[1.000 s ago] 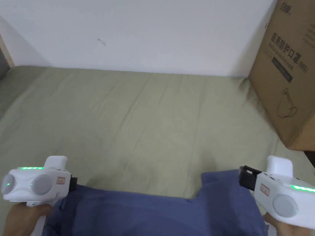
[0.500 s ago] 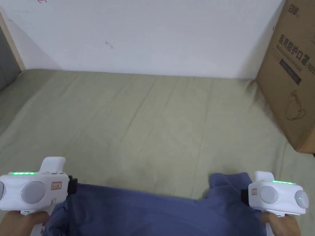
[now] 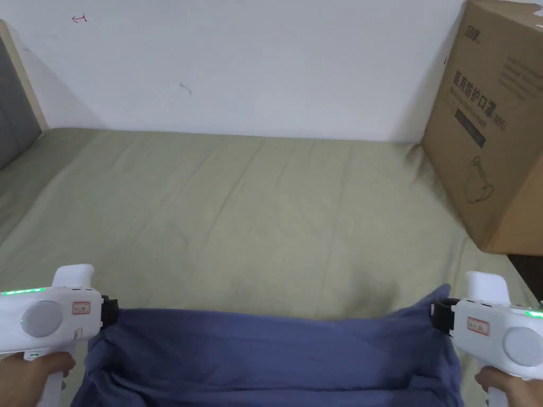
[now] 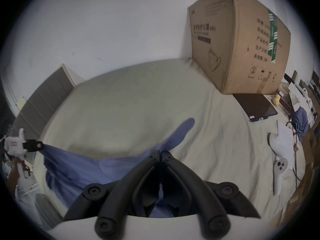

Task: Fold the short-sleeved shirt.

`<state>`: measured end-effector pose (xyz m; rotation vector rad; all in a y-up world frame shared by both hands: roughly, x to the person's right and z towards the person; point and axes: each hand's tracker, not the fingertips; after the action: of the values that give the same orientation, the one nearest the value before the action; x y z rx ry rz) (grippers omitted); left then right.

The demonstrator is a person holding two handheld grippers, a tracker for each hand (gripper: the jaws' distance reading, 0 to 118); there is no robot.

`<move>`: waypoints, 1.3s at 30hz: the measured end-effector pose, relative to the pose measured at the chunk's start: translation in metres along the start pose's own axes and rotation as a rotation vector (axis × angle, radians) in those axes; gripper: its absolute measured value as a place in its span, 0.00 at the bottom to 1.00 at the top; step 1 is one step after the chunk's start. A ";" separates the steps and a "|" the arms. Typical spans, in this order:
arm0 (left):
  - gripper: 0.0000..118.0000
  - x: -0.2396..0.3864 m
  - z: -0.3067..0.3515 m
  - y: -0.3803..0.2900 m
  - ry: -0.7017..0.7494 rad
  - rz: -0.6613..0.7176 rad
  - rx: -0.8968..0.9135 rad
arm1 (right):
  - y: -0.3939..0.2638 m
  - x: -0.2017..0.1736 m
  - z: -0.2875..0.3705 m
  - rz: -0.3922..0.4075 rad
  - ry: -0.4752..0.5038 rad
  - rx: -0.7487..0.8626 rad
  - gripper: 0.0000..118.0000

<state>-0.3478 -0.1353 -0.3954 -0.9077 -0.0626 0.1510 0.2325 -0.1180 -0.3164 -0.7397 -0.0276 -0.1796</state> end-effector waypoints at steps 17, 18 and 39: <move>0.01 -0.038 0.021 -0.136 0.028 0.000 -0.141 | -0.148 0.013 0.048 -0.151 -0.075 -0.173 0.01; 0.01 -0.038 0.016 -0.141 0.037 -0.004 -0.153 | -0.154 0.014 0.041 -0.155 -0.086 -0.182 0.01; 0.77 0.040 0.143 -0.054 -0.092 0.033 0.421 | -0.037 -0.067 0.148 0.068 -0.040 0.434 0.88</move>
<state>-0.3200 -0.0502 -0.2654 -0.4814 -0.0972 0.2270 0.1654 -0.0348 -0.1882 -0.3103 -0.0771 -0.0884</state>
